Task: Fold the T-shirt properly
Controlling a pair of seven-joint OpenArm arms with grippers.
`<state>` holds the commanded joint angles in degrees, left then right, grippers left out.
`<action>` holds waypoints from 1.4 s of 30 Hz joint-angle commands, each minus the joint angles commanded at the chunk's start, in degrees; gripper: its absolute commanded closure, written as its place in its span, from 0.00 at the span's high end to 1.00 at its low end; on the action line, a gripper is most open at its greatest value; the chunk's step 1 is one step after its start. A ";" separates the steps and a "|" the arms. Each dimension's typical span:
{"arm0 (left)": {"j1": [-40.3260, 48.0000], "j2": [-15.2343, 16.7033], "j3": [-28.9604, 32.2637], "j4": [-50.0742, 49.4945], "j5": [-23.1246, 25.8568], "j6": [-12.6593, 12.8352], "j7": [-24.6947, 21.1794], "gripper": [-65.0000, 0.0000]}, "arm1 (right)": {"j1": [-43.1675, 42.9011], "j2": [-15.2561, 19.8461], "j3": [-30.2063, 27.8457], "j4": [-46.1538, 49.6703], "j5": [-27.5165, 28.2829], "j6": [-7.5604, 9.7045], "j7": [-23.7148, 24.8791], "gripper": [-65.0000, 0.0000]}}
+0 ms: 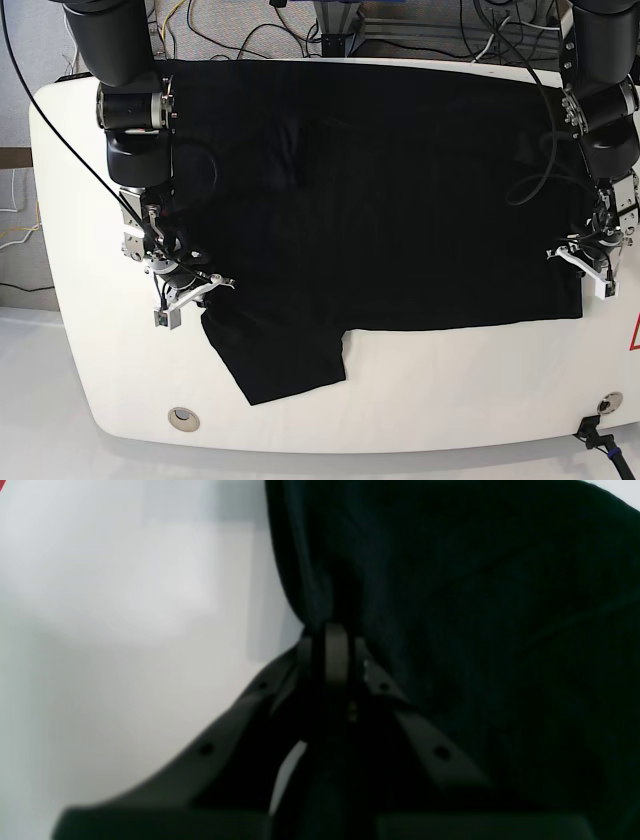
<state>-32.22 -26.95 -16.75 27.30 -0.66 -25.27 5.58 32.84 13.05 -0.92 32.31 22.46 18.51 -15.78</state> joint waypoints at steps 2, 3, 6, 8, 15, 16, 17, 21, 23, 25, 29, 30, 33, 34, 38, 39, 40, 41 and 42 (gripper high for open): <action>0.97 0.09 -0.26 2.55 -0.18 -0.09 0.00 0.00 | -0.26 0.00 0.09 2.90 0.26 0.00 -0.79 0.00; 1.41 0.09 -0.26 4.13 -0.18 -0.09 0.00 0.00 | -0.70 0.00 0.26 4.22 0.26 0.00 -1.93 0.00; 3.25 0.09 -0.35 9.05 -2.55 -0.18 0.26 0.00 | -1.23 0.00 0.44 10.64 0.35 -0.09 -6.68 0.00; 4.40 -0.09 -0.35 11.43 -4.84 -0.18 0.35 0.00 | -2.20 0.00 0.53 14.86 0.35 -0.09 -9.93 0.00; 9.76 -0.26 -0.35 19.52 -5.80 -0.18 3.16 0.00 | -7.74 -1.41 6.95 32.44 0.35 -0.09 -20.22 0.00; 10.73 -0.26 -0.35 21.10 -5.80 -0.18 3.16 0.00 | -8.62 -1.49 7.47 34.90 0.35 -0.09 -21.80 0.00; 11.78 -0.26 -0.35 22.51 -5.89 -0.18 3.16 0.00 | -9.41 -1.58 7.91 37.10 0.35 -0.09 -23.38 0.00; 14.86 -0.26 -1.58 26.99 -5.89 -0.18 3.25 0.00 | -13.10 -1.58 8.09 46.33 0.35 -0.09 -28.84 0.00; 16.44 -0.26 -4.48 29.10 -5.89 -0.18 3.25 0.00 | -15.21 -1.58 8.09 50.55 0.35 -0.09 -30.95 0.00; 17.76 -0.18 -6.59 31.03 -5.89 -0.26 3.25 0.00 | -16.97 -1.32 8.09 53.98 0.35 -0.09 -32.88 0.00; 19.87 -0.26 -7.74 33.67 -5.89 -0.26 3.25 0.00 | -19.78 -1.23 8.09 58.99 0.35 -0.09 -35.69 0.00; 20.40 -0.26 -7.74 34.20 -5.89 -0.26 3.25 0.00 | -20.57 -1.14 8.09 60.22 0.35 -0.09 -35.69 0.00; 21.71 -0.26 -7.74 35.43 -5.89 -0.26 3.25 0.00 | -22.42 -1.14 8.09 63.03 0.35 -0.09 -37.10 0.00; 21.89 -0.26 -7.74 35.69 -5.89 -0.26 3.25 0.00 | -22.59 -1.14 8.09 63.74 0.35 -0.09 -38.15 0.00; 22.51 -0.26 -7.82 35.87 -6.07 -0.26 3.25 0.00 | -24.70 -1.58 11.25 67.78 0.44 0.00 -41.41 0.00; 22.51 -0.26 -8.26 35.87 -7.30 -0.26 3.25 0.00 | -25.05 -1.58 11.78 68.31 1.05 0.00 -41.41 0.00; 22.51 -0.35 -8.70 35.87 -8.79 -0.26 3.25 0.00 | -25.23 -1.14 11.96 68.31 2.29 0.00 -41.41 0.00; 22.51 -0.44 -9.23 35.87 -10.55 -0.35 3.25 0.00 | -25.76 -0.53 12.22 68.22 3.96 0.00 -41.41 0.00; 22.51 -0.53 -9.67 35.78 -11.52 -0.62 3.34 0.00 | -26.20 0.18 12.84 68.22 5.19 0.00 -41.49 0.00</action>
<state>-9.71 -27.47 -26.42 63.08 -12.18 -25.89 8.92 6.64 13.23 11.91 100.53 27.65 18.51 -57.27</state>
